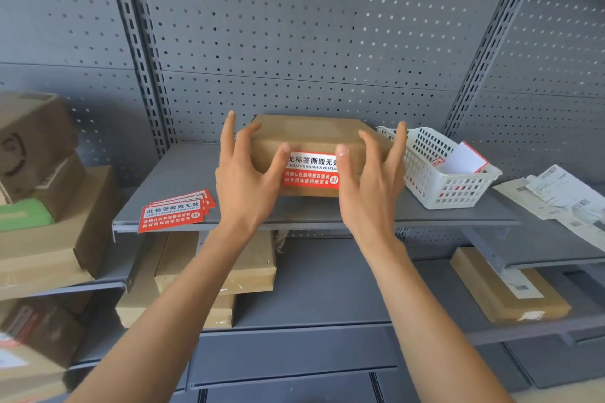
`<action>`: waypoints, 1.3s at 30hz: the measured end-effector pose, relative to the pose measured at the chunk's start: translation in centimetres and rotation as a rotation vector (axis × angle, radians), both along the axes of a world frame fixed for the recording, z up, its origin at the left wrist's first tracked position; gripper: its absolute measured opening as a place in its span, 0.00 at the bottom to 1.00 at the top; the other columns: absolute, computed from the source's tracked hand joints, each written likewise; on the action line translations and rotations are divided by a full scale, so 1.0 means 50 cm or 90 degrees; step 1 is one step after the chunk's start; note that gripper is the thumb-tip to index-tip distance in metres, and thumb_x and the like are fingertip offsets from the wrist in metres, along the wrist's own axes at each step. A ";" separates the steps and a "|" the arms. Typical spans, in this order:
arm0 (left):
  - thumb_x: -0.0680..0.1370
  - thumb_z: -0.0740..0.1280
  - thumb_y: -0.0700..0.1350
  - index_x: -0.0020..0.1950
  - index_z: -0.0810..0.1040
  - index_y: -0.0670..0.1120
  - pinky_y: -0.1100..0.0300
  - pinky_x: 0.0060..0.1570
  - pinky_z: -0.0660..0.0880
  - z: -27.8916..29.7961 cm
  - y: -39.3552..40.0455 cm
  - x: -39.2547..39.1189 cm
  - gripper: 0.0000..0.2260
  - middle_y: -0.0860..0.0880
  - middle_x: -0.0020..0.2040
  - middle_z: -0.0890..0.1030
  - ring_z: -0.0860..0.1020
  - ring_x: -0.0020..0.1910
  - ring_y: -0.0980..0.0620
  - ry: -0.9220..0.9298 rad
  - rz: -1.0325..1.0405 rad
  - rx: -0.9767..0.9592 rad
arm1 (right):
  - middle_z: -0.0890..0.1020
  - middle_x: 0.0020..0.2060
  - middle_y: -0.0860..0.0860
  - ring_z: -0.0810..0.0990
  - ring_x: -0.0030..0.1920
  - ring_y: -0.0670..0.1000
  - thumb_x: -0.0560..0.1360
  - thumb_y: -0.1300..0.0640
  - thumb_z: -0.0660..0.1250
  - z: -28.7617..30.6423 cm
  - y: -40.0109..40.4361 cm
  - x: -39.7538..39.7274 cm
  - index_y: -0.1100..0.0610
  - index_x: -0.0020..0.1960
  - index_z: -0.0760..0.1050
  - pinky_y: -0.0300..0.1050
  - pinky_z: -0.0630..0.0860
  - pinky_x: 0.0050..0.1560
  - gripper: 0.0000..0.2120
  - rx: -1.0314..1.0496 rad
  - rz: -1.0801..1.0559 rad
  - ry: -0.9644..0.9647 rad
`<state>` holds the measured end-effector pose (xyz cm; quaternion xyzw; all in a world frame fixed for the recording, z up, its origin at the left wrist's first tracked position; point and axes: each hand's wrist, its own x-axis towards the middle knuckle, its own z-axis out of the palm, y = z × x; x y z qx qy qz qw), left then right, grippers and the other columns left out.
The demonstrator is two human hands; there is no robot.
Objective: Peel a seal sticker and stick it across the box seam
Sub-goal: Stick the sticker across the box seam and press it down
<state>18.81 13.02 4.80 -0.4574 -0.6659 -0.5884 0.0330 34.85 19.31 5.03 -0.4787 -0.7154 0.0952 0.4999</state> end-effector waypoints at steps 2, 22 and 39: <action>0.78 0.67 0.64 0.70 0.75 0.55 0.59 0.63 0.67 0.029 -0.003 0.004 0.24 0.56 0.83 0.60 0.70 0.71 0.56 0.003 0.019 0.012 | 0.48 0.83 0.51 0.60 0.76 0.61 0.79 0.32 0.53 0.031 -0.001 -0.001 0.48 0.72 0.71 0.60 0.60 0.70 0.29 0.024 -0.030 -0.019; 0.73 0.69 0.68 0.59 0.77 0.53 0.43 0.56 0.76 0.086 0.014 0.031 0.24 0.56 0.61 0.76 0.78 0.54 0.51 0.026 0.072 0.014 | 0.67 0.74 0.54 0.64 0.72 0.66 0.79 0.35 0.58 0.078 0.014 -0.019 0.51 0.63 0.73 0.63 0.63 0.61 0.24 0.054 -0.171 -0.078; 0.77 0.65 0.67 0.62 0.81 0.53 0.43 0.63 0.74 0.096 0.007 0.023 0.23 0.54 0.70 0.75 0.76 0.59 0.56 0.029 0.047 -0.006 | 0.63 0.78 0.53 0.61 0.74 0.64 0.81 0.36 0.52 0.069 0.015 0.004 0.50 0.69 0.72 0.64 0.62 0.65 0.25 0.046 -0.116 -0.091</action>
